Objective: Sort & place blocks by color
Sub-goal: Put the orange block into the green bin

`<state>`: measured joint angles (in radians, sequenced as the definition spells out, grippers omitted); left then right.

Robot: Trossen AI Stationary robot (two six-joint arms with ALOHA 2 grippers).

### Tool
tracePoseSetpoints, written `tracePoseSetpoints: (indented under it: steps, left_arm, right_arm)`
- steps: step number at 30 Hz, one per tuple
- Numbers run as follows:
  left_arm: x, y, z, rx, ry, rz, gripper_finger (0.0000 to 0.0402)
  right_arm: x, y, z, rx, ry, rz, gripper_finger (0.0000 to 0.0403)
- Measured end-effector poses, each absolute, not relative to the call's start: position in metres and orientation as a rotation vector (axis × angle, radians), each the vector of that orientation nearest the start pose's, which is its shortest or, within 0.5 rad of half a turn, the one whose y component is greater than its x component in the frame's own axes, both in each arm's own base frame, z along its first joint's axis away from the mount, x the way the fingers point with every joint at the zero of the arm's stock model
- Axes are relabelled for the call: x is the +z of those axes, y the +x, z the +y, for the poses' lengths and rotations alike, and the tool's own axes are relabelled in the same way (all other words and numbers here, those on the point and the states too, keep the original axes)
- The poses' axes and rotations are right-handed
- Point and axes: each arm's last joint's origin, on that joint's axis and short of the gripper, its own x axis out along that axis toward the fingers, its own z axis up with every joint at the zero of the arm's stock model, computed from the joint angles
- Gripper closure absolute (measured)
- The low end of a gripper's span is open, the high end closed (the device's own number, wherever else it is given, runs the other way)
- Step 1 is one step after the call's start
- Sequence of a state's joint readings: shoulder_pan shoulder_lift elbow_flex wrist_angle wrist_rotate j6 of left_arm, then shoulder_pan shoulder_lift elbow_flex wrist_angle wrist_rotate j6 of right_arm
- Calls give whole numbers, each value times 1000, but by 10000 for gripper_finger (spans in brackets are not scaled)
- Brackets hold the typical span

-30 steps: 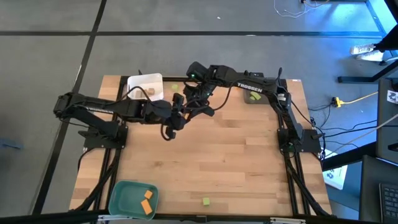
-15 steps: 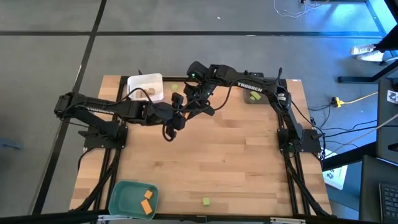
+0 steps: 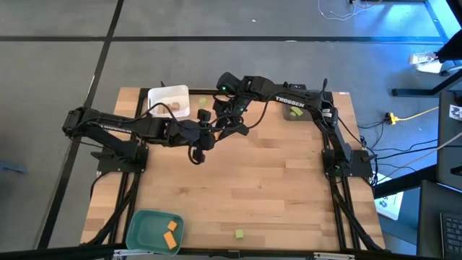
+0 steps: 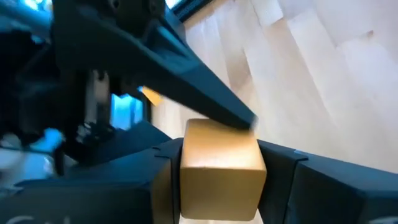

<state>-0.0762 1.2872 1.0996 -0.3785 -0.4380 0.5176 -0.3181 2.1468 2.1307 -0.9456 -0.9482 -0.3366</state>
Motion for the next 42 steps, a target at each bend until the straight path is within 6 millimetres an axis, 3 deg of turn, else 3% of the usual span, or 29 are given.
tracePoseSetpoints:
  steps: [8,13,20,29,42]
  left_arm:
    - [322,254,-18,202,362,684,289]
    - [323,229,-31,175,34,754,289]
    - [313,196,-59,115,-400,1018,289]
    - [304,173,-116,154,-800,1254,289]
    - [264,147,-226,324,-1107,1455,289]
  right_arm:
    - [311,437,-137,658,238,665,191]
    - [317,429,-149,566,194,695,189]
    - [327,422,-153,550,80,663,188]
    - [323,418,-139,666,-74,672,187]
    - [323,422,-122,738,-123,658,187]
